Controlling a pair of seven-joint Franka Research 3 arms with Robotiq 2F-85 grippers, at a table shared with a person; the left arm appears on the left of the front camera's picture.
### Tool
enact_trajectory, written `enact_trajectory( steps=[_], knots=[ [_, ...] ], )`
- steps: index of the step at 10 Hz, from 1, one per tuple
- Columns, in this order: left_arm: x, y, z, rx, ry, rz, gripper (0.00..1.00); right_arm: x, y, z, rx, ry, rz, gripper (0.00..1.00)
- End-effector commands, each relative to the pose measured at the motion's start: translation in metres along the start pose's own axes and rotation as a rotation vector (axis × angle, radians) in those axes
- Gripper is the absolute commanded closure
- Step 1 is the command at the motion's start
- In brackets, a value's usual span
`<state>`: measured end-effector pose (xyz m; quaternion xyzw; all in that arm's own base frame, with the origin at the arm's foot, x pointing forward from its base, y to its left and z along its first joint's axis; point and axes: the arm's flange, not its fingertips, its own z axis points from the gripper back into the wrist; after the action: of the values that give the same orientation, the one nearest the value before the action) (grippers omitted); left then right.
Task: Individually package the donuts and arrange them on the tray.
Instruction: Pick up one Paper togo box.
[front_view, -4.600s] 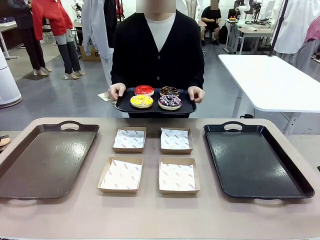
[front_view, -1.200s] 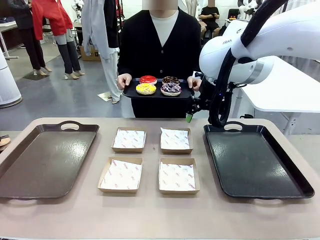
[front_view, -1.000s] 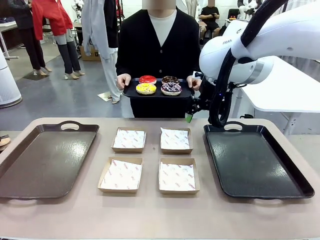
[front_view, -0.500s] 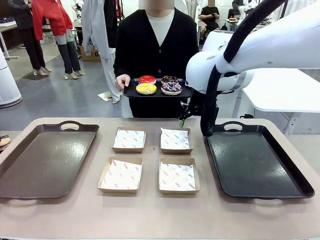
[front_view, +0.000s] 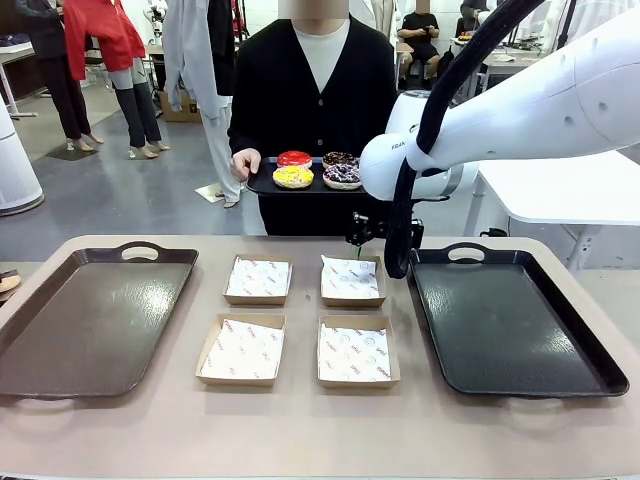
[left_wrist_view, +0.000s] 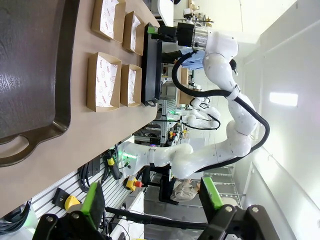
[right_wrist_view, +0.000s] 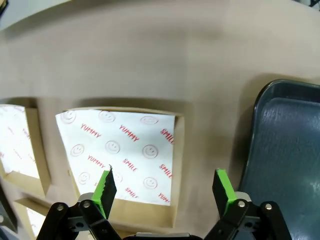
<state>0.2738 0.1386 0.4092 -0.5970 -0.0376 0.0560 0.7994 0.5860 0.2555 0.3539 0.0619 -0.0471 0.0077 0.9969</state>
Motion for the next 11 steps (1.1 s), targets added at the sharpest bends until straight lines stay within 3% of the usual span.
enact_trajectory(
  steps=[1,9,10,11],
  knots=[
    [0.0,-0.001,0.001,-0.005,-0.003,0.007,0.0,0.003,0.003,-0.003,-0.032,-0.024,-0.039,0.0],
    [0.0,-0.001,0.001,-0.005,-0.003,0.007,0.0,-0.004,-0.003,-0.04,-0.049,0.067,-0.01,0.0],
    [0.0,-0.001,0.001,-0.005,-0.003,0.007,0.0,-0.006,-0.002,-0.039,-0.043,0.069,0.005,0.33],
    [0.0,-0.001,0.001,-0.005,-0.003,0.007,0.0,-0.006,-0.003,-0.039,-0.043,0.074,0.0,0.59]
  ],
)
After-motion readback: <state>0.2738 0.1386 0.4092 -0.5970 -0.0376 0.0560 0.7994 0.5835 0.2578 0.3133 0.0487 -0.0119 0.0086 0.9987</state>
